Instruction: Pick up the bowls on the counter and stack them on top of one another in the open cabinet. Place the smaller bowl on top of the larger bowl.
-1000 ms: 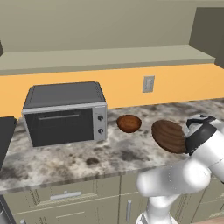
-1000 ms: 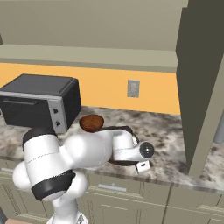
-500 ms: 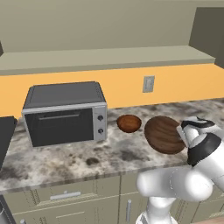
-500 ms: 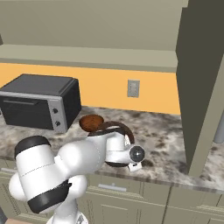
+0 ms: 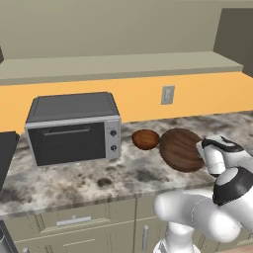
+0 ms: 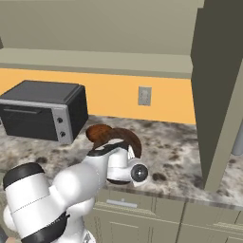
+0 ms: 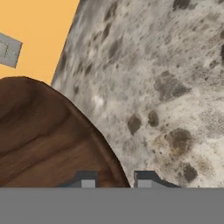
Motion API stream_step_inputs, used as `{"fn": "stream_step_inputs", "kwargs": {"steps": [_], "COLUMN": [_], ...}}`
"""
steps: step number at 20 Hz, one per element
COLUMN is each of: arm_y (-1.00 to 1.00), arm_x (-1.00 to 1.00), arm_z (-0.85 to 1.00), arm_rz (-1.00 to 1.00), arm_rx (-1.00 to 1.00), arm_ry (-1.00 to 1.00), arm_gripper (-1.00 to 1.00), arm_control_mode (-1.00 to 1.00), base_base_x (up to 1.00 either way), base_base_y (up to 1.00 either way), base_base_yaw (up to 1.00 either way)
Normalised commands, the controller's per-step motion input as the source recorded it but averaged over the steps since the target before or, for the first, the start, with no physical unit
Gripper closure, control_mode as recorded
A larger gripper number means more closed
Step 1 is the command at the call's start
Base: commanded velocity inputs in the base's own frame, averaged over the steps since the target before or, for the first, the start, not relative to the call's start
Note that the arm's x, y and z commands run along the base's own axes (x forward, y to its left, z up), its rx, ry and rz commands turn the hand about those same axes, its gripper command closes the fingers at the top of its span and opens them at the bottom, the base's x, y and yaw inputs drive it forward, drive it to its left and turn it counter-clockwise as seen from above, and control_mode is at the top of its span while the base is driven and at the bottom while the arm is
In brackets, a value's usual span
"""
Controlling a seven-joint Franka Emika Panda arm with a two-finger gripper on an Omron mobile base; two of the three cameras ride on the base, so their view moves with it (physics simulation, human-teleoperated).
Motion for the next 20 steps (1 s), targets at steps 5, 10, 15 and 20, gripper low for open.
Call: {"fn": "stream_step_inputs", "kwargs": {"steps": [5,10,15,20], "arm_y": [0.00,0.00,-0.01,0.00], "arm_x": [-0.29,-0.26,-0.26,-0.34], "arm_z": [0.47,0.56,0.55,0.46], "arm_rz": [0.02,0.02,0.01,0.01], "arm_rx": [0.00,0.00,0.00,0.00], "arm_ry": [-0.03,0.01,0.04,0.06], "arm_gripper": [1.00,1.00,1.00,1.00], "arm_control_mode": [-1.00,-1.00,-1.00,-1.00], "base_base_x": [0.00,0.00,0.00,0.00], "base_base_y": [0.00,0.00,0.00,0.00], "base_base_yaw": [0.00,0.00,0.00,0.00]}}
